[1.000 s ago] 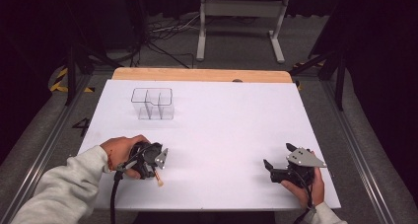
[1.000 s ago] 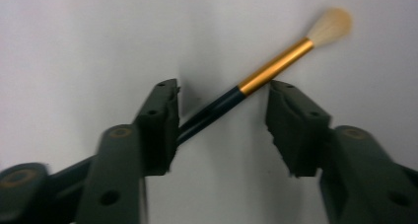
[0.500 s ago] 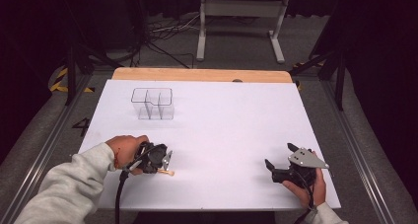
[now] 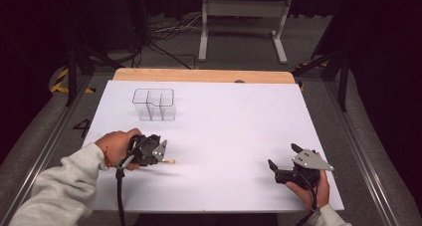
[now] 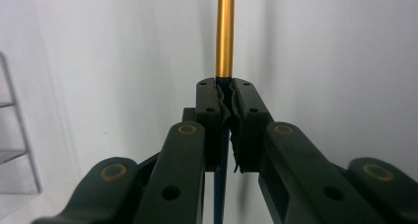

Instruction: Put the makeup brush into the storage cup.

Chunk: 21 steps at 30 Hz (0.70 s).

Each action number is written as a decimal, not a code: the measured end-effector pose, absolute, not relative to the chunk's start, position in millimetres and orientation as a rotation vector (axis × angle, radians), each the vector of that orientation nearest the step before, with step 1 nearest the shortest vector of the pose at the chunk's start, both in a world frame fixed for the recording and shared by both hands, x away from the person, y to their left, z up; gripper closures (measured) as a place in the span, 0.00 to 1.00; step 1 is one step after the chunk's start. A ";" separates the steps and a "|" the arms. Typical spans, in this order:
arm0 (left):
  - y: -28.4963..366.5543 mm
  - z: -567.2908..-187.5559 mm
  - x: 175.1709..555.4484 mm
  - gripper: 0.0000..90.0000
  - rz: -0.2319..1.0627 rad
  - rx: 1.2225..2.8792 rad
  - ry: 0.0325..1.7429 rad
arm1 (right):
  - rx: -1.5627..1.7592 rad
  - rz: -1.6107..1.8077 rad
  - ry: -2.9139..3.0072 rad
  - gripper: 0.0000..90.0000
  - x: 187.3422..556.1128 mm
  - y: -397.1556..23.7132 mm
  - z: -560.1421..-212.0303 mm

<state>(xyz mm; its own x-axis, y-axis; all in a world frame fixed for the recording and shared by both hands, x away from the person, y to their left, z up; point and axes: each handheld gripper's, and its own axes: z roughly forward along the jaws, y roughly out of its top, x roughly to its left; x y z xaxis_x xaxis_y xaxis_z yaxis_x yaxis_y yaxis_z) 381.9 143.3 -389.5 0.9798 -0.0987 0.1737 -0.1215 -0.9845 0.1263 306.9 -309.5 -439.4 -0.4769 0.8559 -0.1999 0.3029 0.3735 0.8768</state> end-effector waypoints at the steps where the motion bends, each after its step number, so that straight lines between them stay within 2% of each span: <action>1: 145.8 -385.9 381.2 0.93 0.280 2.959 -0.149 | 0.998 1.062 1.969 0.07 306.8 -309.7 -439.3; 10: 160.4 -373.1 379.8 0.93 0.429 2.838 -0.055 | 1.004 1.068 1.962 0.07 306.7 -311.7 -438.9; 21: 174.3 -365.4 371.2 0.93 0.522 2.708 0.005 | 1.009 1.066 1.962 0.07 307.1 -312.4 -439.4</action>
